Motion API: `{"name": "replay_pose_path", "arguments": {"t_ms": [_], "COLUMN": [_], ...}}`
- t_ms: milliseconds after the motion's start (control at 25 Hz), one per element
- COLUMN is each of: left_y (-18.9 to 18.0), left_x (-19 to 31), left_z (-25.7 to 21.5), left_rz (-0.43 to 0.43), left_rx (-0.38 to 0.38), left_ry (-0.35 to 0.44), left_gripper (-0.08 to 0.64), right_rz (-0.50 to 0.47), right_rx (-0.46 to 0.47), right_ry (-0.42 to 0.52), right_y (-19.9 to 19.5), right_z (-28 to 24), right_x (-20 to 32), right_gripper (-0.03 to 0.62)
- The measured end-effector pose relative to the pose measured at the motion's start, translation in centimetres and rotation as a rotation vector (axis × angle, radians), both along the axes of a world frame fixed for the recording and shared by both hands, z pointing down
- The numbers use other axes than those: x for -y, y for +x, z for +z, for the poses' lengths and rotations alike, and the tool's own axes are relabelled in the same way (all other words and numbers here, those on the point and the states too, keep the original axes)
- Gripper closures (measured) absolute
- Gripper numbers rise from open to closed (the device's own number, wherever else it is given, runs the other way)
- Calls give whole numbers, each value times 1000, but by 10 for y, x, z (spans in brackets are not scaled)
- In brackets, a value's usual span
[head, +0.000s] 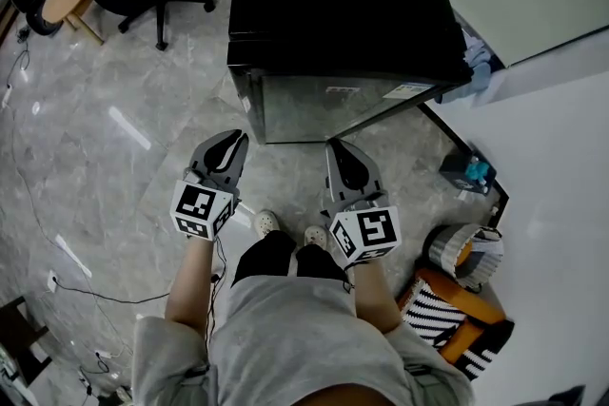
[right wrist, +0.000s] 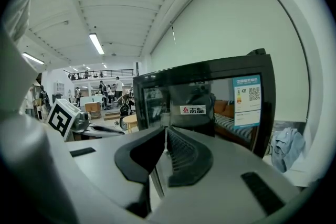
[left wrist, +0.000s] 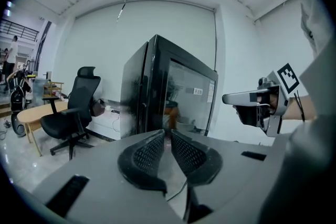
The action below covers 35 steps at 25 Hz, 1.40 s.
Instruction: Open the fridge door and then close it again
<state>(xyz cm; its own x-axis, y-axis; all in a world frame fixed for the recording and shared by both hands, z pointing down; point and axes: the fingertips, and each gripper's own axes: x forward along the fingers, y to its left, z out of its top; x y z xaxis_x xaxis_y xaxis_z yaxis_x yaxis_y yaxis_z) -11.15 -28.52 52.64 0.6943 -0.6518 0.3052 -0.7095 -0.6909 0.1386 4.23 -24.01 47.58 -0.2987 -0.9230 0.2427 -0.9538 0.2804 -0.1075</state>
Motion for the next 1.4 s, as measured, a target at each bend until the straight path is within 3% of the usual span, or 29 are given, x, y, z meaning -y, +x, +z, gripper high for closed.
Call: {"name": "replay_pose_path", "arguments": {"t_ms": [320,720,920,1080,1400], "left_y": [1,17,23,22,23], "left_x": [36,58,61,64,66], "left_z": [26,55,56,55,56], "left_rz": [69,156,158,150,126], "left_rx": [59,118,120,105,87], "left_ry": [-33,-62,-51,-50,-63], "left_gripper": [425,388,389,438,440], "right_rz": [46,84,103,104,94], "right_rx": [-19,-44,-53,-53,-65], "right_ry": [-21,-31,-33,-38,-36], "right_y": [4,10,17,20,20], "right_z": [8,10,9,11,9], "right_x": [0,-11,-16,-17,-22], "right_gripper": [566,566,566,566,566]}}
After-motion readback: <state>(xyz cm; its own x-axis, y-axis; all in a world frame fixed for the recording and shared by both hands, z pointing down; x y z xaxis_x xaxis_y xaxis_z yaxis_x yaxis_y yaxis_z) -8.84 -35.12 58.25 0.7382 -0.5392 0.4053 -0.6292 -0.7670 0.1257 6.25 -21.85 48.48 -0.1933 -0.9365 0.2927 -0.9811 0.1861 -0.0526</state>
